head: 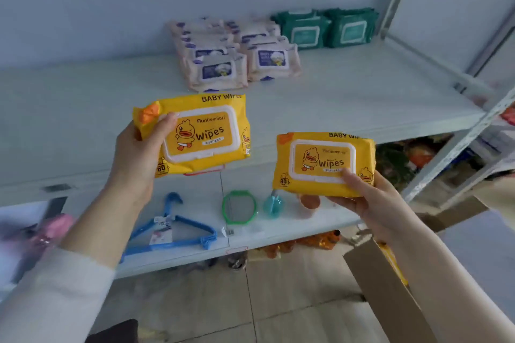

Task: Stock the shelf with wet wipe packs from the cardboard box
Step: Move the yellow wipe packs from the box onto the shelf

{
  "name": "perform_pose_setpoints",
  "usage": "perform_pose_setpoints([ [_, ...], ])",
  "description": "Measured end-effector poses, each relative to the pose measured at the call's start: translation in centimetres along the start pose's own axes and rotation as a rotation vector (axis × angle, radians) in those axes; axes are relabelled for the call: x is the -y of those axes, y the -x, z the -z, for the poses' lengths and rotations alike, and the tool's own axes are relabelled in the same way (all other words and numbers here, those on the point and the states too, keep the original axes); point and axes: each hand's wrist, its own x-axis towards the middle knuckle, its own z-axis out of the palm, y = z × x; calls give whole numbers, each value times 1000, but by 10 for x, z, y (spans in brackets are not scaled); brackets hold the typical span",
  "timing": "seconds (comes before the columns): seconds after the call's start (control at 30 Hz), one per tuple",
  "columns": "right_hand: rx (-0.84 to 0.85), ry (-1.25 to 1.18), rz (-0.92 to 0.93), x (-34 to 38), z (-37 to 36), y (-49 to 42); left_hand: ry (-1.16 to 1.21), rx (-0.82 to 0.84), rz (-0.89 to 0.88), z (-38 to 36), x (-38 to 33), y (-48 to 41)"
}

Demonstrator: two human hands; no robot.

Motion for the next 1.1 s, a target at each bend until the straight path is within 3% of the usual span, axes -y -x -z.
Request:
perform_pose_setpoints([
  [0.1,31,-16,-41,-7,-83,-34,-31,-156,26,89,5,-24],
  [0.27,56,-107,-125,-16,-186,-91,-50,-183,124,168,23,-74],
  [0.57,174,126,76,7,-285,-223,-107,-131,140,190,55,-215],
  [0.83,68,294,226,13,-372,-340,-246,-95,28,225,73,-331],
  [1.0,39,250,215,7,-413,-415,-263,-24,-19,236,87,-420],
  [1.1,2,347,250,6,-429,-456,-306,20,-52,240,98,-475],
])
